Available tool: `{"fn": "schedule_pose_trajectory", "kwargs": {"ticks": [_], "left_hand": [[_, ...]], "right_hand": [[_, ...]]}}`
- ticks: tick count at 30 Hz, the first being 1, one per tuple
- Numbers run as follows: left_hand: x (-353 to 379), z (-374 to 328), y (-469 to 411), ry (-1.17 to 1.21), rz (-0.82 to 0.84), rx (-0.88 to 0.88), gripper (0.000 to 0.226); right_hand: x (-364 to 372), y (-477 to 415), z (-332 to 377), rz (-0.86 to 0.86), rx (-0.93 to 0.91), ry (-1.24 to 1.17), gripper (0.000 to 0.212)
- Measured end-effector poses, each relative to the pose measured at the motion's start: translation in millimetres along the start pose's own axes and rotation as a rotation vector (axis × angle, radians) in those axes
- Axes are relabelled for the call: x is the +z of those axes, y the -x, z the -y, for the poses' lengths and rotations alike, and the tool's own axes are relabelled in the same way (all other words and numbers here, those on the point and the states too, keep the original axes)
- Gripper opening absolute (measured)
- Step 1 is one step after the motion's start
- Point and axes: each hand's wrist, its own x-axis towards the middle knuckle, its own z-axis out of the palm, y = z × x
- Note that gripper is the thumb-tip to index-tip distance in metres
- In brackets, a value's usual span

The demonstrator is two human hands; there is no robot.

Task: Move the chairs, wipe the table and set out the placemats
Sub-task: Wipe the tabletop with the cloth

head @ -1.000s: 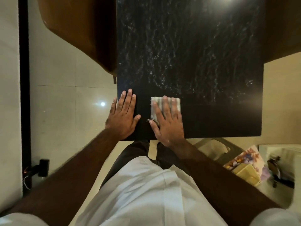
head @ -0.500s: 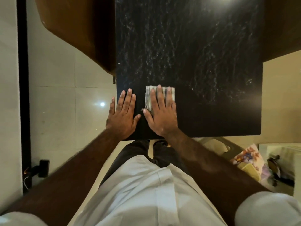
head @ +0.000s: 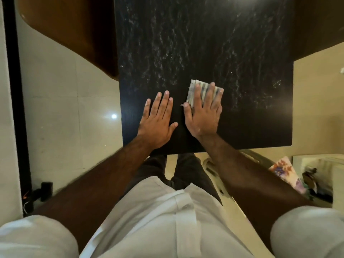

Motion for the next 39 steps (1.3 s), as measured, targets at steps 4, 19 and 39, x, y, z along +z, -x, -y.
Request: {"fn": "schedule_pose_trajectory", "kwargs": {"ticks": [4,19,39], "left_hand": [[1.2,-2.8,-1.7,-0.005,-0.007,-0.009,0.088],[-1.5,-86.4,-44.2,-0.042,0.032,-0.03,0.091],[-3.7,-127.8,-84.2,-0.069,0.094,-0.069,0.125]], "right_hand": [[2.5,17.7,0.4,0.017,-0.206,-0.013,0.078],[-20.8,-24.4,-124.5,0.0,-0.057,-0.025,0.078],[-26.4,-29.0,-213.2,-0.019,0.054,-0.043,0.076]]}}
